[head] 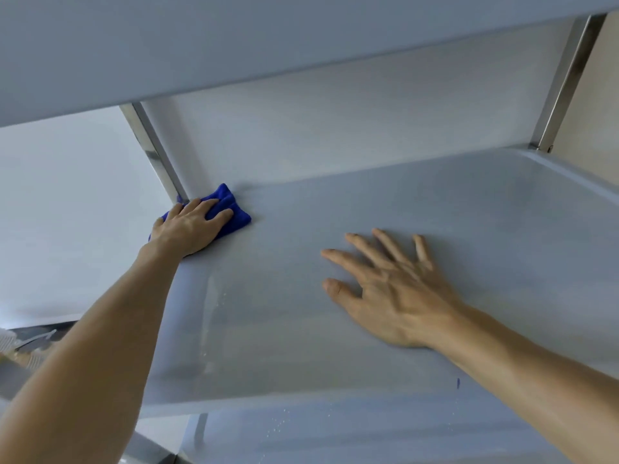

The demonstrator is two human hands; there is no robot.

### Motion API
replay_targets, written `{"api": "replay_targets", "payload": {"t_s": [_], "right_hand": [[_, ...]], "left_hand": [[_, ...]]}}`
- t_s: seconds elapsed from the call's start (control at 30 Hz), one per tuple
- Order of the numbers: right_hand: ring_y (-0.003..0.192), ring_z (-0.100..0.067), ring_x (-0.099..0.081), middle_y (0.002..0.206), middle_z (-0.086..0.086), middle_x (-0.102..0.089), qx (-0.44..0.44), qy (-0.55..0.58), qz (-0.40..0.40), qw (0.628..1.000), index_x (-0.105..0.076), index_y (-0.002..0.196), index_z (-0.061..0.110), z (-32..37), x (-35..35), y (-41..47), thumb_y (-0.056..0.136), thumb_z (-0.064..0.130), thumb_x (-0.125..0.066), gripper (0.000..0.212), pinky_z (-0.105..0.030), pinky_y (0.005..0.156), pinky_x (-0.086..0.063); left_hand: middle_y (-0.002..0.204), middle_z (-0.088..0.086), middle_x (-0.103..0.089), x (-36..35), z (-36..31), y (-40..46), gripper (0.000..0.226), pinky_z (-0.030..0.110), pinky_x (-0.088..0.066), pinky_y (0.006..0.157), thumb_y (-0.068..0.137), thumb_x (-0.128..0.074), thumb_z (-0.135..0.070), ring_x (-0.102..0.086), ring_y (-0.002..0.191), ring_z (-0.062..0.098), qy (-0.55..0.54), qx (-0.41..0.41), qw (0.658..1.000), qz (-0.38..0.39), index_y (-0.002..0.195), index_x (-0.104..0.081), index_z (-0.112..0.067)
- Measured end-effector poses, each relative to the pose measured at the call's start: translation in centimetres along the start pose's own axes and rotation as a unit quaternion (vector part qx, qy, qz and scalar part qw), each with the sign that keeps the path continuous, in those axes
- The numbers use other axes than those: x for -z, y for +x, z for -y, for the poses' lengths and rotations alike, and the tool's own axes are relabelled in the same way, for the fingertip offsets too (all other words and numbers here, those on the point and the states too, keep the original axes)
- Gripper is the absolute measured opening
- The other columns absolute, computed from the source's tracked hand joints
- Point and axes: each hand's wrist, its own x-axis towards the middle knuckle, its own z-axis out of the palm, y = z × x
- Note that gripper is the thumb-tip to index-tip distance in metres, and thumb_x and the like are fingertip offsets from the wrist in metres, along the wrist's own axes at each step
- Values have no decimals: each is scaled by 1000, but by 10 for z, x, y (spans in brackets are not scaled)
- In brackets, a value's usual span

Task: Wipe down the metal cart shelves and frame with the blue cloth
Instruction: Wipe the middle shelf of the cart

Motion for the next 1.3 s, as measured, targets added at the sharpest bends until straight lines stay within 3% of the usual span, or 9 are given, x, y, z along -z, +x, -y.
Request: {"api": "replay_targets", "payload": {"t_s": [0.2,0.4,0.5,0.63,0.87,1.2,1.3], "right_hand": [[154,-17,11,167,18,3,-9,9,-7,1000,1,150,55,2,-1,0,82,77,-4,71,-62,119,11],[155,-18,5,167,18,0,-9,4,-5,1000,-3,150,55,2,-1,1,89,77,-12,65,-63,119,6],[155,-18,3,166,18,-2,-8,4,-14,1000,-5,149,56,1,-3,2,85,78,-8,68,-64,119,4],[155,-18,1,166,18,-5,-10,2,-22,1000,-5,148,56,1,-6,4,81,78,-3,71,-65,118,4],[154,-18,1,166,17,-5,-13,-8,-4,1000,-8,149,56,-1,-1,3,86,78,-6,67,-64,117,3],[154,-16,-1,166,19,-7,-22,-1,5,1000,-11,149,57,3,5,1,89,78,-13,64,-63,118,1],[154,-17,-3,165,19,-9,-23,-4,2,1000,-14,148,58,4,6,0,90,77,-14,62,-63,118,-1]], "left_hand": [[161,-17,-23,1,-8,8,63,56,-20,116,95,-22,-69,-14,150,20,2,8,1000,3,153,-24,-43],[163,-14,-20,9,-8,-82,63,59,-12,117,96,-24,-68,-16,150,17,13,-95,995,28,153,-23,-43],[163,-22,-9,13,-4,-158,70,55,-5,121,83,-18,-81,-5,152,12,-8,-153,987,52,149,-17,-57],[157,-37,2,13,-5,-206,59,50,4,123,73,-10,-91,5,151,4,-23,-208,974,85,131,0,-80],[163,-16,-17,9,-22,-117,62,63,-8,116,93,-24,-73,-14,150,17,10,-108,993,57,151,-22,-49],[164,-22,-7,24,51,-199,77,48,-11,123,81,-15,-87,-3,153,12,7,-83,994,68,151,-13,-55],[161,-26,-11,21,50,-237,79,49,-10,123,77,-4,-89,-6,152,10,-6,-120,993,16,149,-18,-57]]}}
